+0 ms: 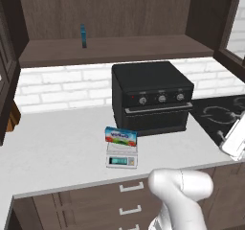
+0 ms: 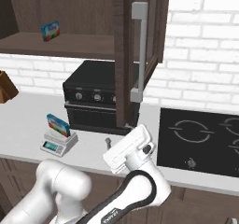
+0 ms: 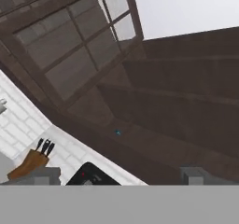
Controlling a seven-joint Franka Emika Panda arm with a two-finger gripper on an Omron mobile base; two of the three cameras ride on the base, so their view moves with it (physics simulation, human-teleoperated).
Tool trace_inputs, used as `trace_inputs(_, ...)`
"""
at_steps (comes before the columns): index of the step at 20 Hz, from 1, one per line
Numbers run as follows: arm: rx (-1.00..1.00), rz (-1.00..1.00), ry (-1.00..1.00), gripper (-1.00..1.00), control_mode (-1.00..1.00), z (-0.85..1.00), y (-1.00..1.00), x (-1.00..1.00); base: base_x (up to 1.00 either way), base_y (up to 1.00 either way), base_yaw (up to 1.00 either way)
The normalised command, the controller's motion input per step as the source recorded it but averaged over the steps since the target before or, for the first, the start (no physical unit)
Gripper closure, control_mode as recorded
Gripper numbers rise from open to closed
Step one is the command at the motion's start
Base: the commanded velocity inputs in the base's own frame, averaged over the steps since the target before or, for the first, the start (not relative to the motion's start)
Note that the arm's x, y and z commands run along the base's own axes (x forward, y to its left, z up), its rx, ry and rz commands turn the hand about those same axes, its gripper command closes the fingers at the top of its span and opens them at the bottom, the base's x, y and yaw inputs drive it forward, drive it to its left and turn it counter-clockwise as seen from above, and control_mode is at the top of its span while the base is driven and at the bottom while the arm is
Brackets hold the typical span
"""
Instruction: Pick the boxed food and place it on the digital scale for weighing, and close the cabinet.
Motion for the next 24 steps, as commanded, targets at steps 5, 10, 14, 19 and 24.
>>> trace_inputs(5, 0.17, 0.00, -0.02, -1.00, -1.00, 0.14, -0.96, 0.00, 0.00, 0.00, 0.00)
trace_inputs(10, 0.14, 0.00, -0.01, -1.00, -1.00, 0.06, -0.88, 0.13, 0.00, 0.00, 0.00)
trace_inputs(14, 0.16, 0.00, 0.00, -1.00, -1.00, 0.04, -0.97, 0.38, 0.00, 0.00, 0.00)
trace_inputs(19, 0.15, 0.00, 0.00, -1.00, -1.00, 0.45, -0.78, 0.11, 0.00, 0.00, 0.00)
trace_inputs(24, 0.07, 0.00, 0.00, -1.00, -1.00, 0.38, -0.39, 0.20, 0.00, 0.00, 0.00)
